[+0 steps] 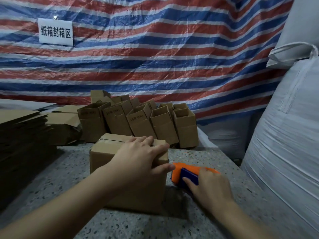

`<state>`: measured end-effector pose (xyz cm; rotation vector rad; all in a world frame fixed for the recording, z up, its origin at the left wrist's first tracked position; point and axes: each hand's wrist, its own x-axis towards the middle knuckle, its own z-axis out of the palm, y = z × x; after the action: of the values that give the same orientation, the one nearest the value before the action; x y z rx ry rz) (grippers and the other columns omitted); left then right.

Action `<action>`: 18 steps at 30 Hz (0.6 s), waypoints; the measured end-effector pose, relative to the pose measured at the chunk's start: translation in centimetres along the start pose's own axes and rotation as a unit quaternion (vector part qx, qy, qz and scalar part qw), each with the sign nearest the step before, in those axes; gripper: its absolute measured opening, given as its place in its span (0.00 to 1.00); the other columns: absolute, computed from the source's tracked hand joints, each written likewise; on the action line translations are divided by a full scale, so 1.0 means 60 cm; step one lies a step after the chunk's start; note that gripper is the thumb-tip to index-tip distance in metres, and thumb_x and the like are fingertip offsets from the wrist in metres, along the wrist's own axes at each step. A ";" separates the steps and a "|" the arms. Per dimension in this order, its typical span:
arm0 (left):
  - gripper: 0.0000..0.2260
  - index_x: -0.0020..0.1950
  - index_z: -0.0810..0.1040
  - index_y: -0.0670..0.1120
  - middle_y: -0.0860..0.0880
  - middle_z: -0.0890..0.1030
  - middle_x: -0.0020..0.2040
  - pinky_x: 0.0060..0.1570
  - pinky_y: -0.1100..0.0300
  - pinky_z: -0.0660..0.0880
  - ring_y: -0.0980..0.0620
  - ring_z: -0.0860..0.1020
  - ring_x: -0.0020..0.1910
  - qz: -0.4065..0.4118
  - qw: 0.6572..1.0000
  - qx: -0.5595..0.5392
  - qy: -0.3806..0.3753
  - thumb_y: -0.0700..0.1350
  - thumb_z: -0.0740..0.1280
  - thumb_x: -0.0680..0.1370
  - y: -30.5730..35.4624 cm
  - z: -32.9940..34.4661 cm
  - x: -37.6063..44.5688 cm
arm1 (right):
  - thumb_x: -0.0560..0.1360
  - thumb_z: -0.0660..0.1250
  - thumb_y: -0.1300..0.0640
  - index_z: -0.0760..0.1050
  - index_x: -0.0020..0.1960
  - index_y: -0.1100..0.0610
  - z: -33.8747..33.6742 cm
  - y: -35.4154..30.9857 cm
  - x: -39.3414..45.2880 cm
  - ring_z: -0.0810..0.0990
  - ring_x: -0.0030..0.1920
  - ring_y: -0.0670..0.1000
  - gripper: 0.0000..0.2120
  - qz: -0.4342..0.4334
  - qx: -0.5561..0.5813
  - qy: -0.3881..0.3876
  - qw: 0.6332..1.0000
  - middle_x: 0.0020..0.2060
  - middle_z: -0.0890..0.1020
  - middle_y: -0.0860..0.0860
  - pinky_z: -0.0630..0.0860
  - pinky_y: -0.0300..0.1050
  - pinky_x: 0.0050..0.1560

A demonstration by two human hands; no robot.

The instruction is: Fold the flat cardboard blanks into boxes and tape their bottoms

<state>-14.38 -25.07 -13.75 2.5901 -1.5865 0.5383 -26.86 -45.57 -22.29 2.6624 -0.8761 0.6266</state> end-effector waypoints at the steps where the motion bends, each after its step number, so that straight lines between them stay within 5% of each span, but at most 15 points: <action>1: 0.42 0.77 0.51 0.65 0.45 0.62 0.79 0.73 0.49 0.58 0.44 0.60 0.77 0.002 1.000 -0.004 0.004 0.79 0.33 0.66 0.000 0.001 0.000 | 0.75 0.55 0.25 0.69 0.45 0.47 0.006 -0.005 -0.006 0.80 0.36 0.46 0.25 0.002 0.014 -0.007 1.000 0.39 0.83 0.45 0.65 0.42 0.32; 8: 0.42 0.77 0.51 0.65 0.45 0.61 0.79 0.74 0.48 0.57 0.44 0.60 0.77 0.004 1.000 -0.008 -0.001 0.79 0.32 0.66 -0.001 0.003 0.001 | 0.77 0.57 0.29 0.72 0.52 0.49 0.003 -0.017 -0.010 0.73 0.33 0.45 0.23 0.054 0.044 -0.052 0.996 0.39 0.82 0.44 0.66 0.41 0.32; 12: 0.43 0.77 0.51 0.65 0.44 0.61 0.79 0.73 0.46 0.58 0.43 0.60 0.77 0.003 1.000 -0.003 -0.001 0.79 0.32 0.65 -0.004 0.005 0.003 | 0.76 0.51 0.26 0.76 0.52 0.49 -0.025 -0.022 -0.002 0.78 0.43 0.48 0.29 0.071 0.029 -0.107 0.991 0.43 0.80 0.45 0.71 0.49 0.54; 14: 0.42 0.77 0.52 0.64 0.44 0.61 0.78 0.73 0.46 0.59 0.43 0.60 0.77 0.005 1.000 -0.009 -0.004 0.79 0.33 0.66 -0.001 0.009 0.006 | 0.76 0.45 0.27 0.76 0.50 0.49 -0.049 -0.025 0.000 0.79 0.48 0.49 0.32 0.063 0.043 -0.044 0.996 0.46 0.81 0.46 0.71 0.51 0.57; 16: 0.42 0.77 0.52 0.64 0.44 0.63 0.78 0.72 0.46 0.60 0.43 0.61 0.76 0.006 1.000 -0.008 0.002 0.79 0.34 0.67 -0.003 0.011 0.006 | 0.75 0.43 0.29 0.76 0.45 0.51 -0.078 -0.037 0.004 0.79 0.43 0.47 0.32 0.057 0.203 0.029 0.977 0.41 0.81 0.46 0.75 0.48 0.48; 18: 0.41 0.77 0.52 0.64 0.44 0.64 0.77 0.72 0.46 0.61 0.43 0.63 0.76 0.009 1.000 -0.005 0.008 0.79 0.34 0.67 -0.004 0.013 0.006 | 0.77 0.48 0.30 0.76 0.43 0.53 -0.108 -0.056 0.017 0.80 0.39 0.49 0.30 0.120 0.448 -0.026 0.886 0.36 0.81 0.51 0.76 0.48 0.42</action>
<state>-13.78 -25.46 -14.34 2.5599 -1.6048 0.5500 -26.11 -41.02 -16.57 3.3931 -1.1473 1.2863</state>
